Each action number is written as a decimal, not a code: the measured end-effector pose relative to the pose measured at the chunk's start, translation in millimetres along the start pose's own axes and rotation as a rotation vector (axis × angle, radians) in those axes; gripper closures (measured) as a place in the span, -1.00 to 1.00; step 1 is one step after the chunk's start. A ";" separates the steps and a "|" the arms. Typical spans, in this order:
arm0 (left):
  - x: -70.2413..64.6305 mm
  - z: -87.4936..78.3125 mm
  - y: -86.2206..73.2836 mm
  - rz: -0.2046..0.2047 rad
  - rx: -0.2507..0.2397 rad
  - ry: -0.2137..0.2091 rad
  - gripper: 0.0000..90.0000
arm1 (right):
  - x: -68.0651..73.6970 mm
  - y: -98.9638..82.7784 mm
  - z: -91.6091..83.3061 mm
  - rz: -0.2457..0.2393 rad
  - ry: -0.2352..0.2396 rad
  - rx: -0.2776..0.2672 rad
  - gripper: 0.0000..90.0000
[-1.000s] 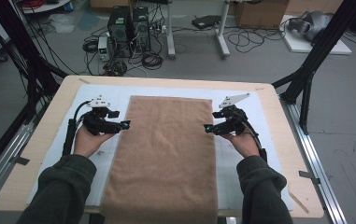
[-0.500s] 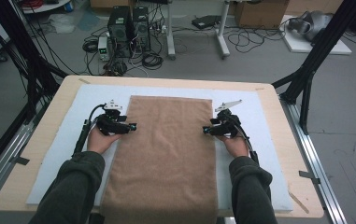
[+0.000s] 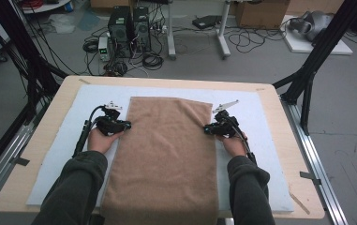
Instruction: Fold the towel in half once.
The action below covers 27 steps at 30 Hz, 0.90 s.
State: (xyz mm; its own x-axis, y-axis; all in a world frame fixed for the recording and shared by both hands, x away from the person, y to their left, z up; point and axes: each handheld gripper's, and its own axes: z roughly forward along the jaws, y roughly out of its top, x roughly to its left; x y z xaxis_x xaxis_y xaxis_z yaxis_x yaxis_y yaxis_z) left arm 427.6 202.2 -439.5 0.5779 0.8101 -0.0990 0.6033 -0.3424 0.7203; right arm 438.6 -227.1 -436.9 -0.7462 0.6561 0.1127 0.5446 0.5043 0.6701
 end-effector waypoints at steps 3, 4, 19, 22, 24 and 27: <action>0.8 -3.2 1.0 -0.009 -0.009 -0.008 0.92 | 0.0 3.4 -6.0 -0.004 -0.004 -0.016 0.87; 1.1 -4.8 1.7 -0.018 -0.023 -0.012 0.92 | -0.1 4.3 -9.0 -0.001 0.001 -0.025 0.87; -12.3 -83.2 4.4 0.067 -0.158 -0.113 0.93 | 32.0 9.5 -75.8 -0.058 0.118 -0.131 0.86; -27.1 -100.6 -11.9 0.108 -0.154 -0.126 0.93 | 50.8 0.7 -87.8 -0.086 0.144 -0.127 0.85; -38.0 -110.1 -28.5 0.148 -0.140 -0.123 0.93 | 62.5 -10.3 -91.7 -0.089 0.167 -0.127 0.85; -51.0 -118.9 -56.3 0.168 -0.134 -0.143 0.93 | 79.5 -30.8 -89.7 -0.106 0.186 -0.109 0.85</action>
State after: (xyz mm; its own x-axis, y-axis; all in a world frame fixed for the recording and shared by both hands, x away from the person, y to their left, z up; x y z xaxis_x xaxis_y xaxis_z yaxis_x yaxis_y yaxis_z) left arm 298.8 236.8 -393.3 0.7414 0.6684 -0.0592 0.4196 -0.3929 0.8182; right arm 328.2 -240.8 -382.7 -0.8601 0.4831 0.1637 0.4225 0.4950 0.7592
